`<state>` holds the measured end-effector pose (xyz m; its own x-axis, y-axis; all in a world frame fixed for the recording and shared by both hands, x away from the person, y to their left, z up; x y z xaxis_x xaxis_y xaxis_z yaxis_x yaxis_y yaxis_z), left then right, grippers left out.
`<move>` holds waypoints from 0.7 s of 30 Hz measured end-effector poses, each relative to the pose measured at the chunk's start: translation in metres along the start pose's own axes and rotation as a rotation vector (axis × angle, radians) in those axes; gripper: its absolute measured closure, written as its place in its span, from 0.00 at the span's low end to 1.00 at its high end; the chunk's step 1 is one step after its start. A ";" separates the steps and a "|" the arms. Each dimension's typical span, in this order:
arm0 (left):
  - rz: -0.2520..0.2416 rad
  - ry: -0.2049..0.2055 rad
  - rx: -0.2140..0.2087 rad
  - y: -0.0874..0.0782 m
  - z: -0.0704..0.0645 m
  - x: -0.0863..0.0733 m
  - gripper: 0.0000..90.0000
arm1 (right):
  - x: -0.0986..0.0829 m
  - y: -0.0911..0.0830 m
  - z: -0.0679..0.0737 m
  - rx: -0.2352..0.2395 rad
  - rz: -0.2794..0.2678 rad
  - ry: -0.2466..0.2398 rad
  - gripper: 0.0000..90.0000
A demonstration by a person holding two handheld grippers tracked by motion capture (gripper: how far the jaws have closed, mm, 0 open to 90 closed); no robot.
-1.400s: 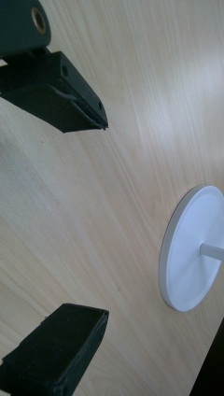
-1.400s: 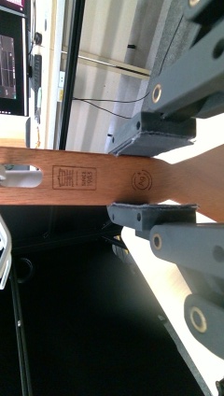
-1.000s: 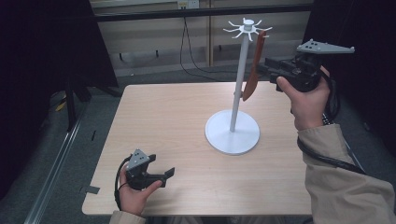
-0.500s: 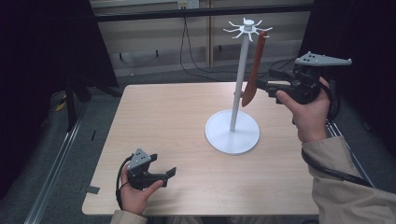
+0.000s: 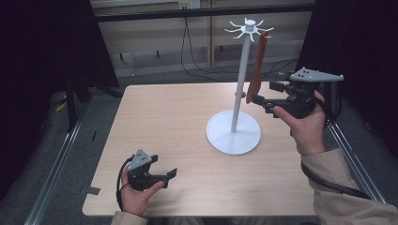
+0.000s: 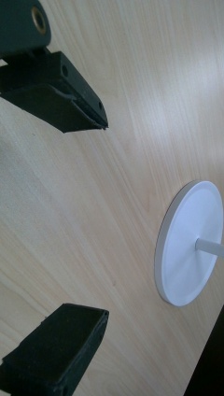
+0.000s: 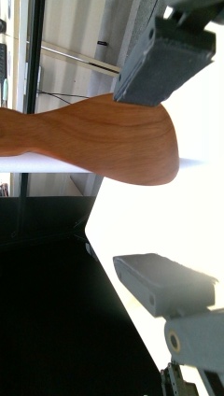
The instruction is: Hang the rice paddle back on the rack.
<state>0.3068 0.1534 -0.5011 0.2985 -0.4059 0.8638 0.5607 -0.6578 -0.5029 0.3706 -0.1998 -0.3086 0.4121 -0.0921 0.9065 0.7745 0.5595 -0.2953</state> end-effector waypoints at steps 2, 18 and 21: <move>-0.002 0.003 0.005 0.000 0.001 0.000 0.09 | -0.006 0.000 -0.002 -0.008 0.002 0.009 0.15; -0.003 0.000 -0.003 0.000 -0.001 0.000 0.09 | -0.043 -0.002 -0.011 -0.017 0.010 0.006 0.08; -0.001 0.002 -0.004 0.001 -0.001 0.000 0.09 | -0.048 -0.002 -0.012 -0.018 0.011 0.003 0.07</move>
<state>0.3063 0.1524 -0.5014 0.2968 -0.4064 0.8641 0.5582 -0.6604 -0.5023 0.3550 -0.2066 -0.3548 0.4221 -0.0884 0.9023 0.7782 0.5459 -0.3105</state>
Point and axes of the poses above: each handheld gripper's, and its own axes: y roughly forward along the jaws, x roughly out of its top, z roughly to its left, the point moved 7 cm from there along y, roughly forward along the jaws, and after that the axes turned 12 degrees about y, right-handed, at the moved point
